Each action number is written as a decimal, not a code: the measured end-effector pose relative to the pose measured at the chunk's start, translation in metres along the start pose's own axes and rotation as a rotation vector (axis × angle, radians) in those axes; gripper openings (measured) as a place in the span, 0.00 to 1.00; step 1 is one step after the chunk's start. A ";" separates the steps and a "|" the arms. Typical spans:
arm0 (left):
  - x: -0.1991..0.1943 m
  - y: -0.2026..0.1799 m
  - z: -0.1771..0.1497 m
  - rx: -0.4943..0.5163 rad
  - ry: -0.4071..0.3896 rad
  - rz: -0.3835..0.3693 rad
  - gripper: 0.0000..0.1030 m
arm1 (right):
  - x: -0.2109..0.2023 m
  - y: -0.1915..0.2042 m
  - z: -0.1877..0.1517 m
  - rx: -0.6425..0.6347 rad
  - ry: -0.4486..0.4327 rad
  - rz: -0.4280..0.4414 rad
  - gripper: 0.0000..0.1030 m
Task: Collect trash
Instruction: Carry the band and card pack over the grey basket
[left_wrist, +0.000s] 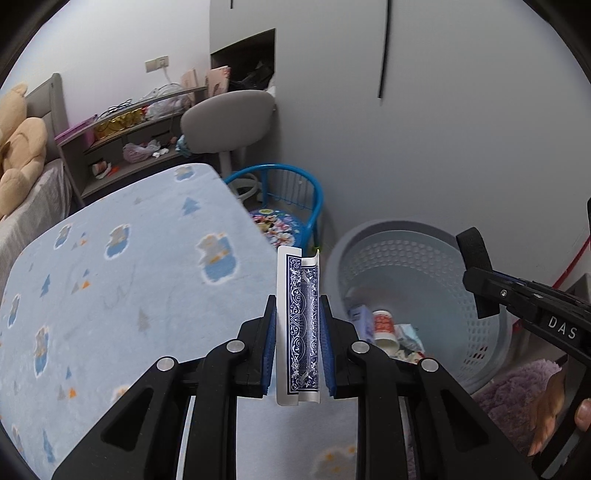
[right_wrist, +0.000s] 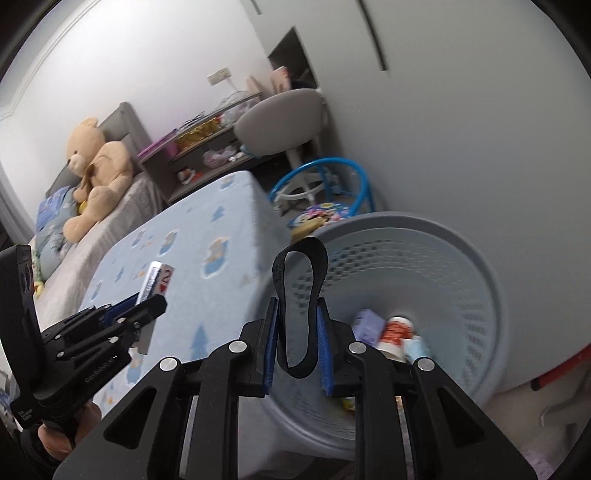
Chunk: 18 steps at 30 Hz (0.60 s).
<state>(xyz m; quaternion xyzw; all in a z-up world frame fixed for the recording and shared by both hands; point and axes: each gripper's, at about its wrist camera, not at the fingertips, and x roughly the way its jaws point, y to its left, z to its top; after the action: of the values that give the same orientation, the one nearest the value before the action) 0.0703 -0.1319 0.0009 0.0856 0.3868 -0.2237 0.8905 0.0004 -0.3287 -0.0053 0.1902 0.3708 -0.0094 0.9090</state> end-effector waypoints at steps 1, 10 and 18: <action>0.002 -0.007 0.003 0.009 0.001 -0.008 0.20 | -0.002 -0.007 0.000 0.010 -0.002 -0.013 0.20; 0.023 -0.055 0.028 0.054 0.014 -0.070 0.20 | 0.000 -0.052 -0.002 0.077 -0.009 -0.066 0.20; 0.044 -0.078 0.035 0.058 0.046 -0.076 0.20 | 0.016 -0.068 -0.006 0.097 0.022 -0.067 0.20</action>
<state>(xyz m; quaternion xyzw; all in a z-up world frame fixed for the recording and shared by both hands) 0.0836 -0.2269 -0.0050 0.1018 0.4035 -0.2665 0.8694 -0.0027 -0.3878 -0.0431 0.2214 0.3862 -0.0557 0.8937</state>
